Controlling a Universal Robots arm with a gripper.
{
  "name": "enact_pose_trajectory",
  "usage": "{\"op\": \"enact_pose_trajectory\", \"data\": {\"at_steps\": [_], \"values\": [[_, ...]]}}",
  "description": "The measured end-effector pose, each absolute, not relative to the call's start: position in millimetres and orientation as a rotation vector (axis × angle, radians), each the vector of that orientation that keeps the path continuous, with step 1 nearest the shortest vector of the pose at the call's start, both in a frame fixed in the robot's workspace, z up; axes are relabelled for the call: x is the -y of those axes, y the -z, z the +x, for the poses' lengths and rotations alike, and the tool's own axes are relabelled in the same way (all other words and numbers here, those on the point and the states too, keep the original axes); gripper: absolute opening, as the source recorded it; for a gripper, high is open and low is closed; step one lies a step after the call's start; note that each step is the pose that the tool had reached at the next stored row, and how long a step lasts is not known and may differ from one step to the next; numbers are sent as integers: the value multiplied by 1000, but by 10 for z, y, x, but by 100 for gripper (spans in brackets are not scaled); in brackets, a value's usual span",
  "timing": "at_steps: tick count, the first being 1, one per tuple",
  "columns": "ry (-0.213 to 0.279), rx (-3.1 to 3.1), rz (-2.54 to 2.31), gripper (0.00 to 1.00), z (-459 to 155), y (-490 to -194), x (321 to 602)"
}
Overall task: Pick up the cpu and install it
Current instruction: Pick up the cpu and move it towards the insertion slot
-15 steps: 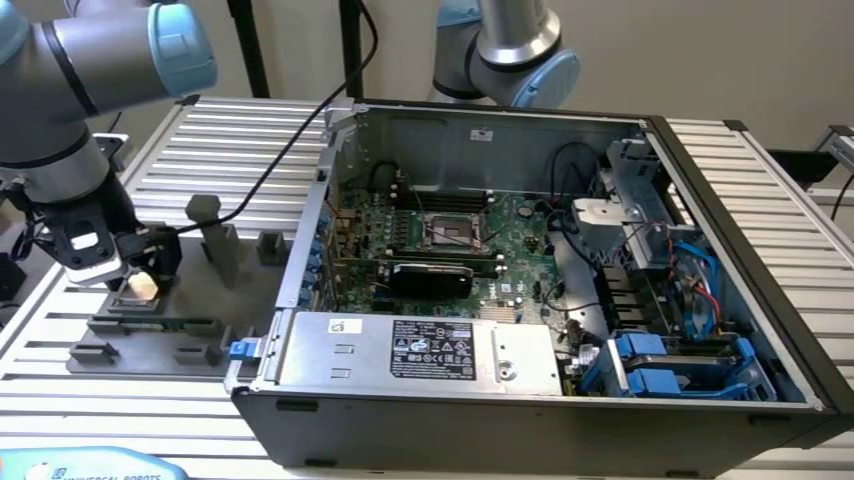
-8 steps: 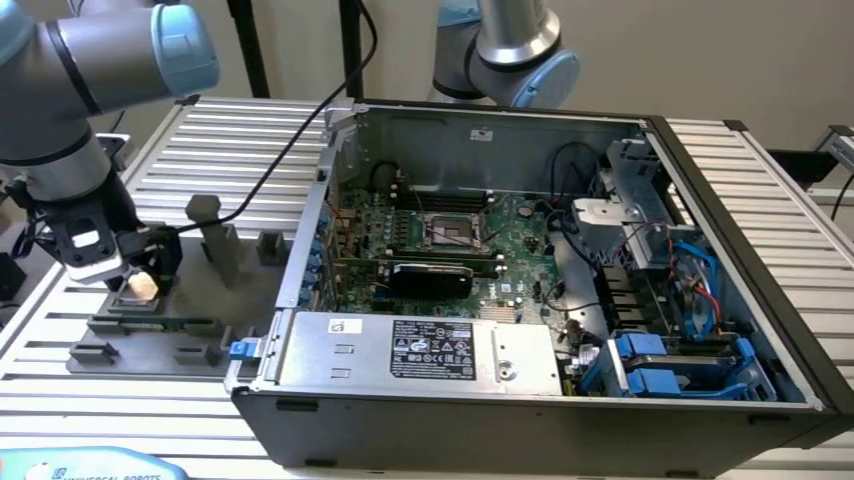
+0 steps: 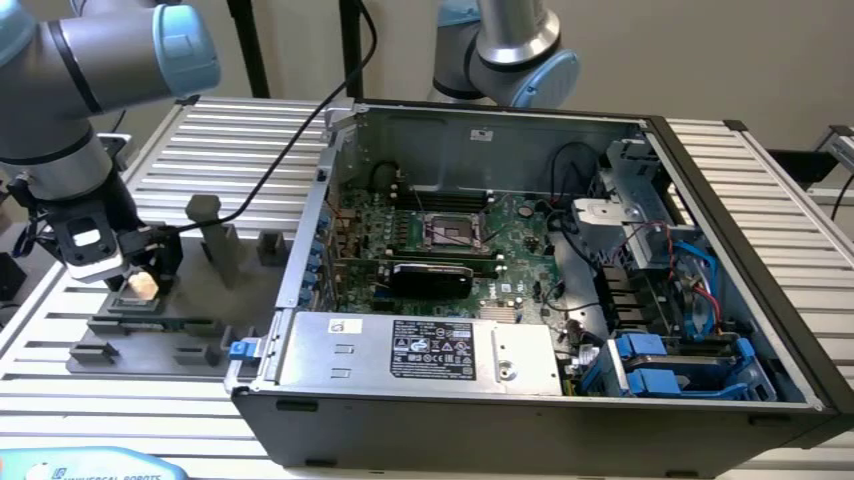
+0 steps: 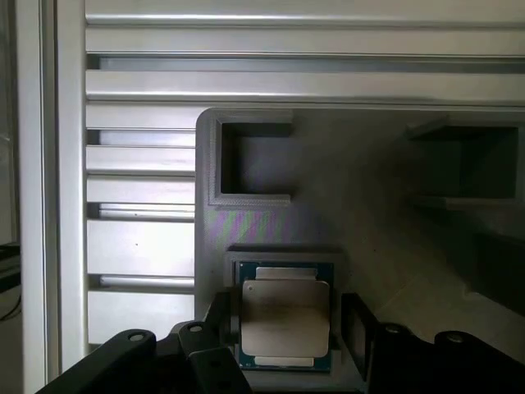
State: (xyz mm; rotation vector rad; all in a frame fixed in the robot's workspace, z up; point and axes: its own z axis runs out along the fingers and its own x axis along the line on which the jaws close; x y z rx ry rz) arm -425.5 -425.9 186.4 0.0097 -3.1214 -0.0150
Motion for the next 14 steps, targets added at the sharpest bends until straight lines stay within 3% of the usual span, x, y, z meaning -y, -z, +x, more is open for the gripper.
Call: {"op": "enact_pose_trajectory", "data": {"at_steps": [14], "values": [[15, 3122, 10, 65, -4255, -1856, 4257]]}}
